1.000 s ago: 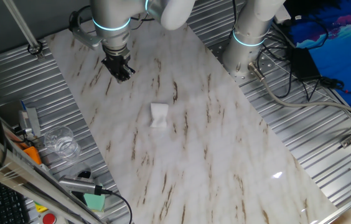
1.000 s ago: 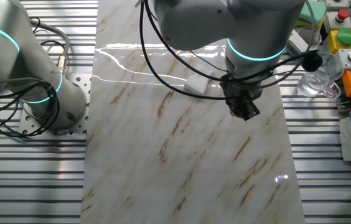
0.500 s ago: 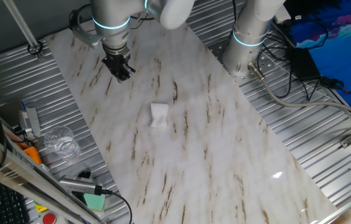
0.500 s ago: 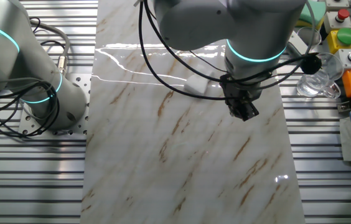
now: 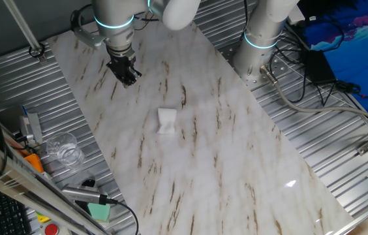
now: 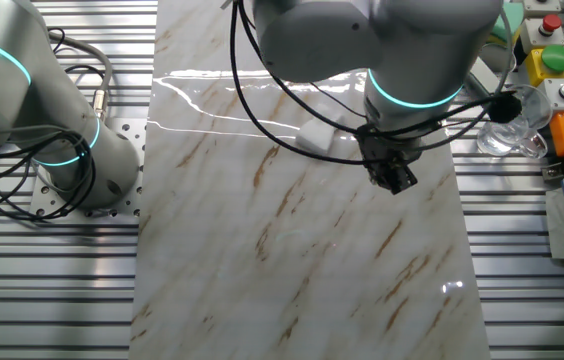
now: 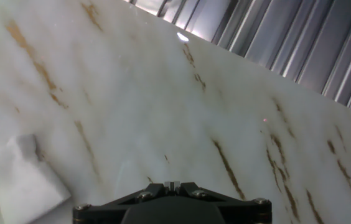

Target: Clean the tabletop with a sponge

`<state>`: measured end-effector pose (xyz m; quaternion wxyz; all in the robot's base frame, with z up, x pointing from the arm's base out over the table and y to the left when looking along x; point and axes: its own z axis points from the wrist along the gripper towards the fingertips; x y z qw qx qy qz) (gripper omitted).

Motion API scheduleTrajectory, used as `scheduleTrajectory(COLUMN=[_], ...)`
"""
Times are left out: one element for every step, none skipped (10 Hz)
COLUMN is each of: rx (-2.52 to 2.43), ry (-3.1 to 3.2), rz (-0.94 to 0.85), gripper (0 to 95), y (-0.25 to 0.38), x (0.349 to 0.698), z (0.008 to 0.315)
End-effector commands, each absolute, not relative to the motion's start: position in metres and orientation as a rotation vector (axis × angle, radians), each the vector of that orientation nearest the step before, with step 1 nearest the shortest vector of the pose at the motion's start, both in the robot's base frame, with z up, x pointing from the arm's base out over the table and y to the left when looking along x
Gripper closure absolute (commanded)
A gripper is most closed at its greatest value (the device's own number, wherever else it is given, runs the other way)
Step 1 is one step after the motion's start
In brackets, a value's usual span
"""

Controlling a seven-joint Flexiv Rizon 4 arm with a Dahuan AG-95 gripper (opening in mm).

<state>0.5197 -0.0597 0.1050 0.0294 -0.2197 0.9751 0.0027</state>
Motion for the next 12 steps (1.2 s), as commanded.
scheduleTrajectory(rx=[-0.574, -0.576, -0.591, -0.6, -0.645, -0.654, -0.681, -0.682, -0.69, -0.719, -0.726, -0.791], ry=[3.025, 3.02, 3.019, 3.021, 3.029, 3.031, 3.029, 3.026, 3.026, 3.029, 3.031, 3.026], rz=[0.035, 0.056, 0.046, 0.044, 0.024, 0.022, 0.021, 0.025, 0.033, 0.038, 0.062, 0.068], gripper=[95.0, 95.0, 95.0, 95.0, 95.0, 95.0, 95.0, 95.0, 95.0, 95.0, 95.0, 95.0], y=[-0.0588, -0.0584, -0.0582, -0.058, -0.058, -0.058, -0.0581, -0.058, -0.0581, -0.0587, -0.0587, -0.0587], x=[0.5194, 0.5195, 0.5189, 0.5189, 0.5186, 0.5186, 0.5184, 0.5184, 0.5183, 0.5183, 0.5183, 0.5183], z=[0.1046, 0.1029, 0.1003, 0.0995, 0.0995, 0.0994, 0.0991, 0.0978, 0.0974, 0.0982, 0.0982, 0.0982])
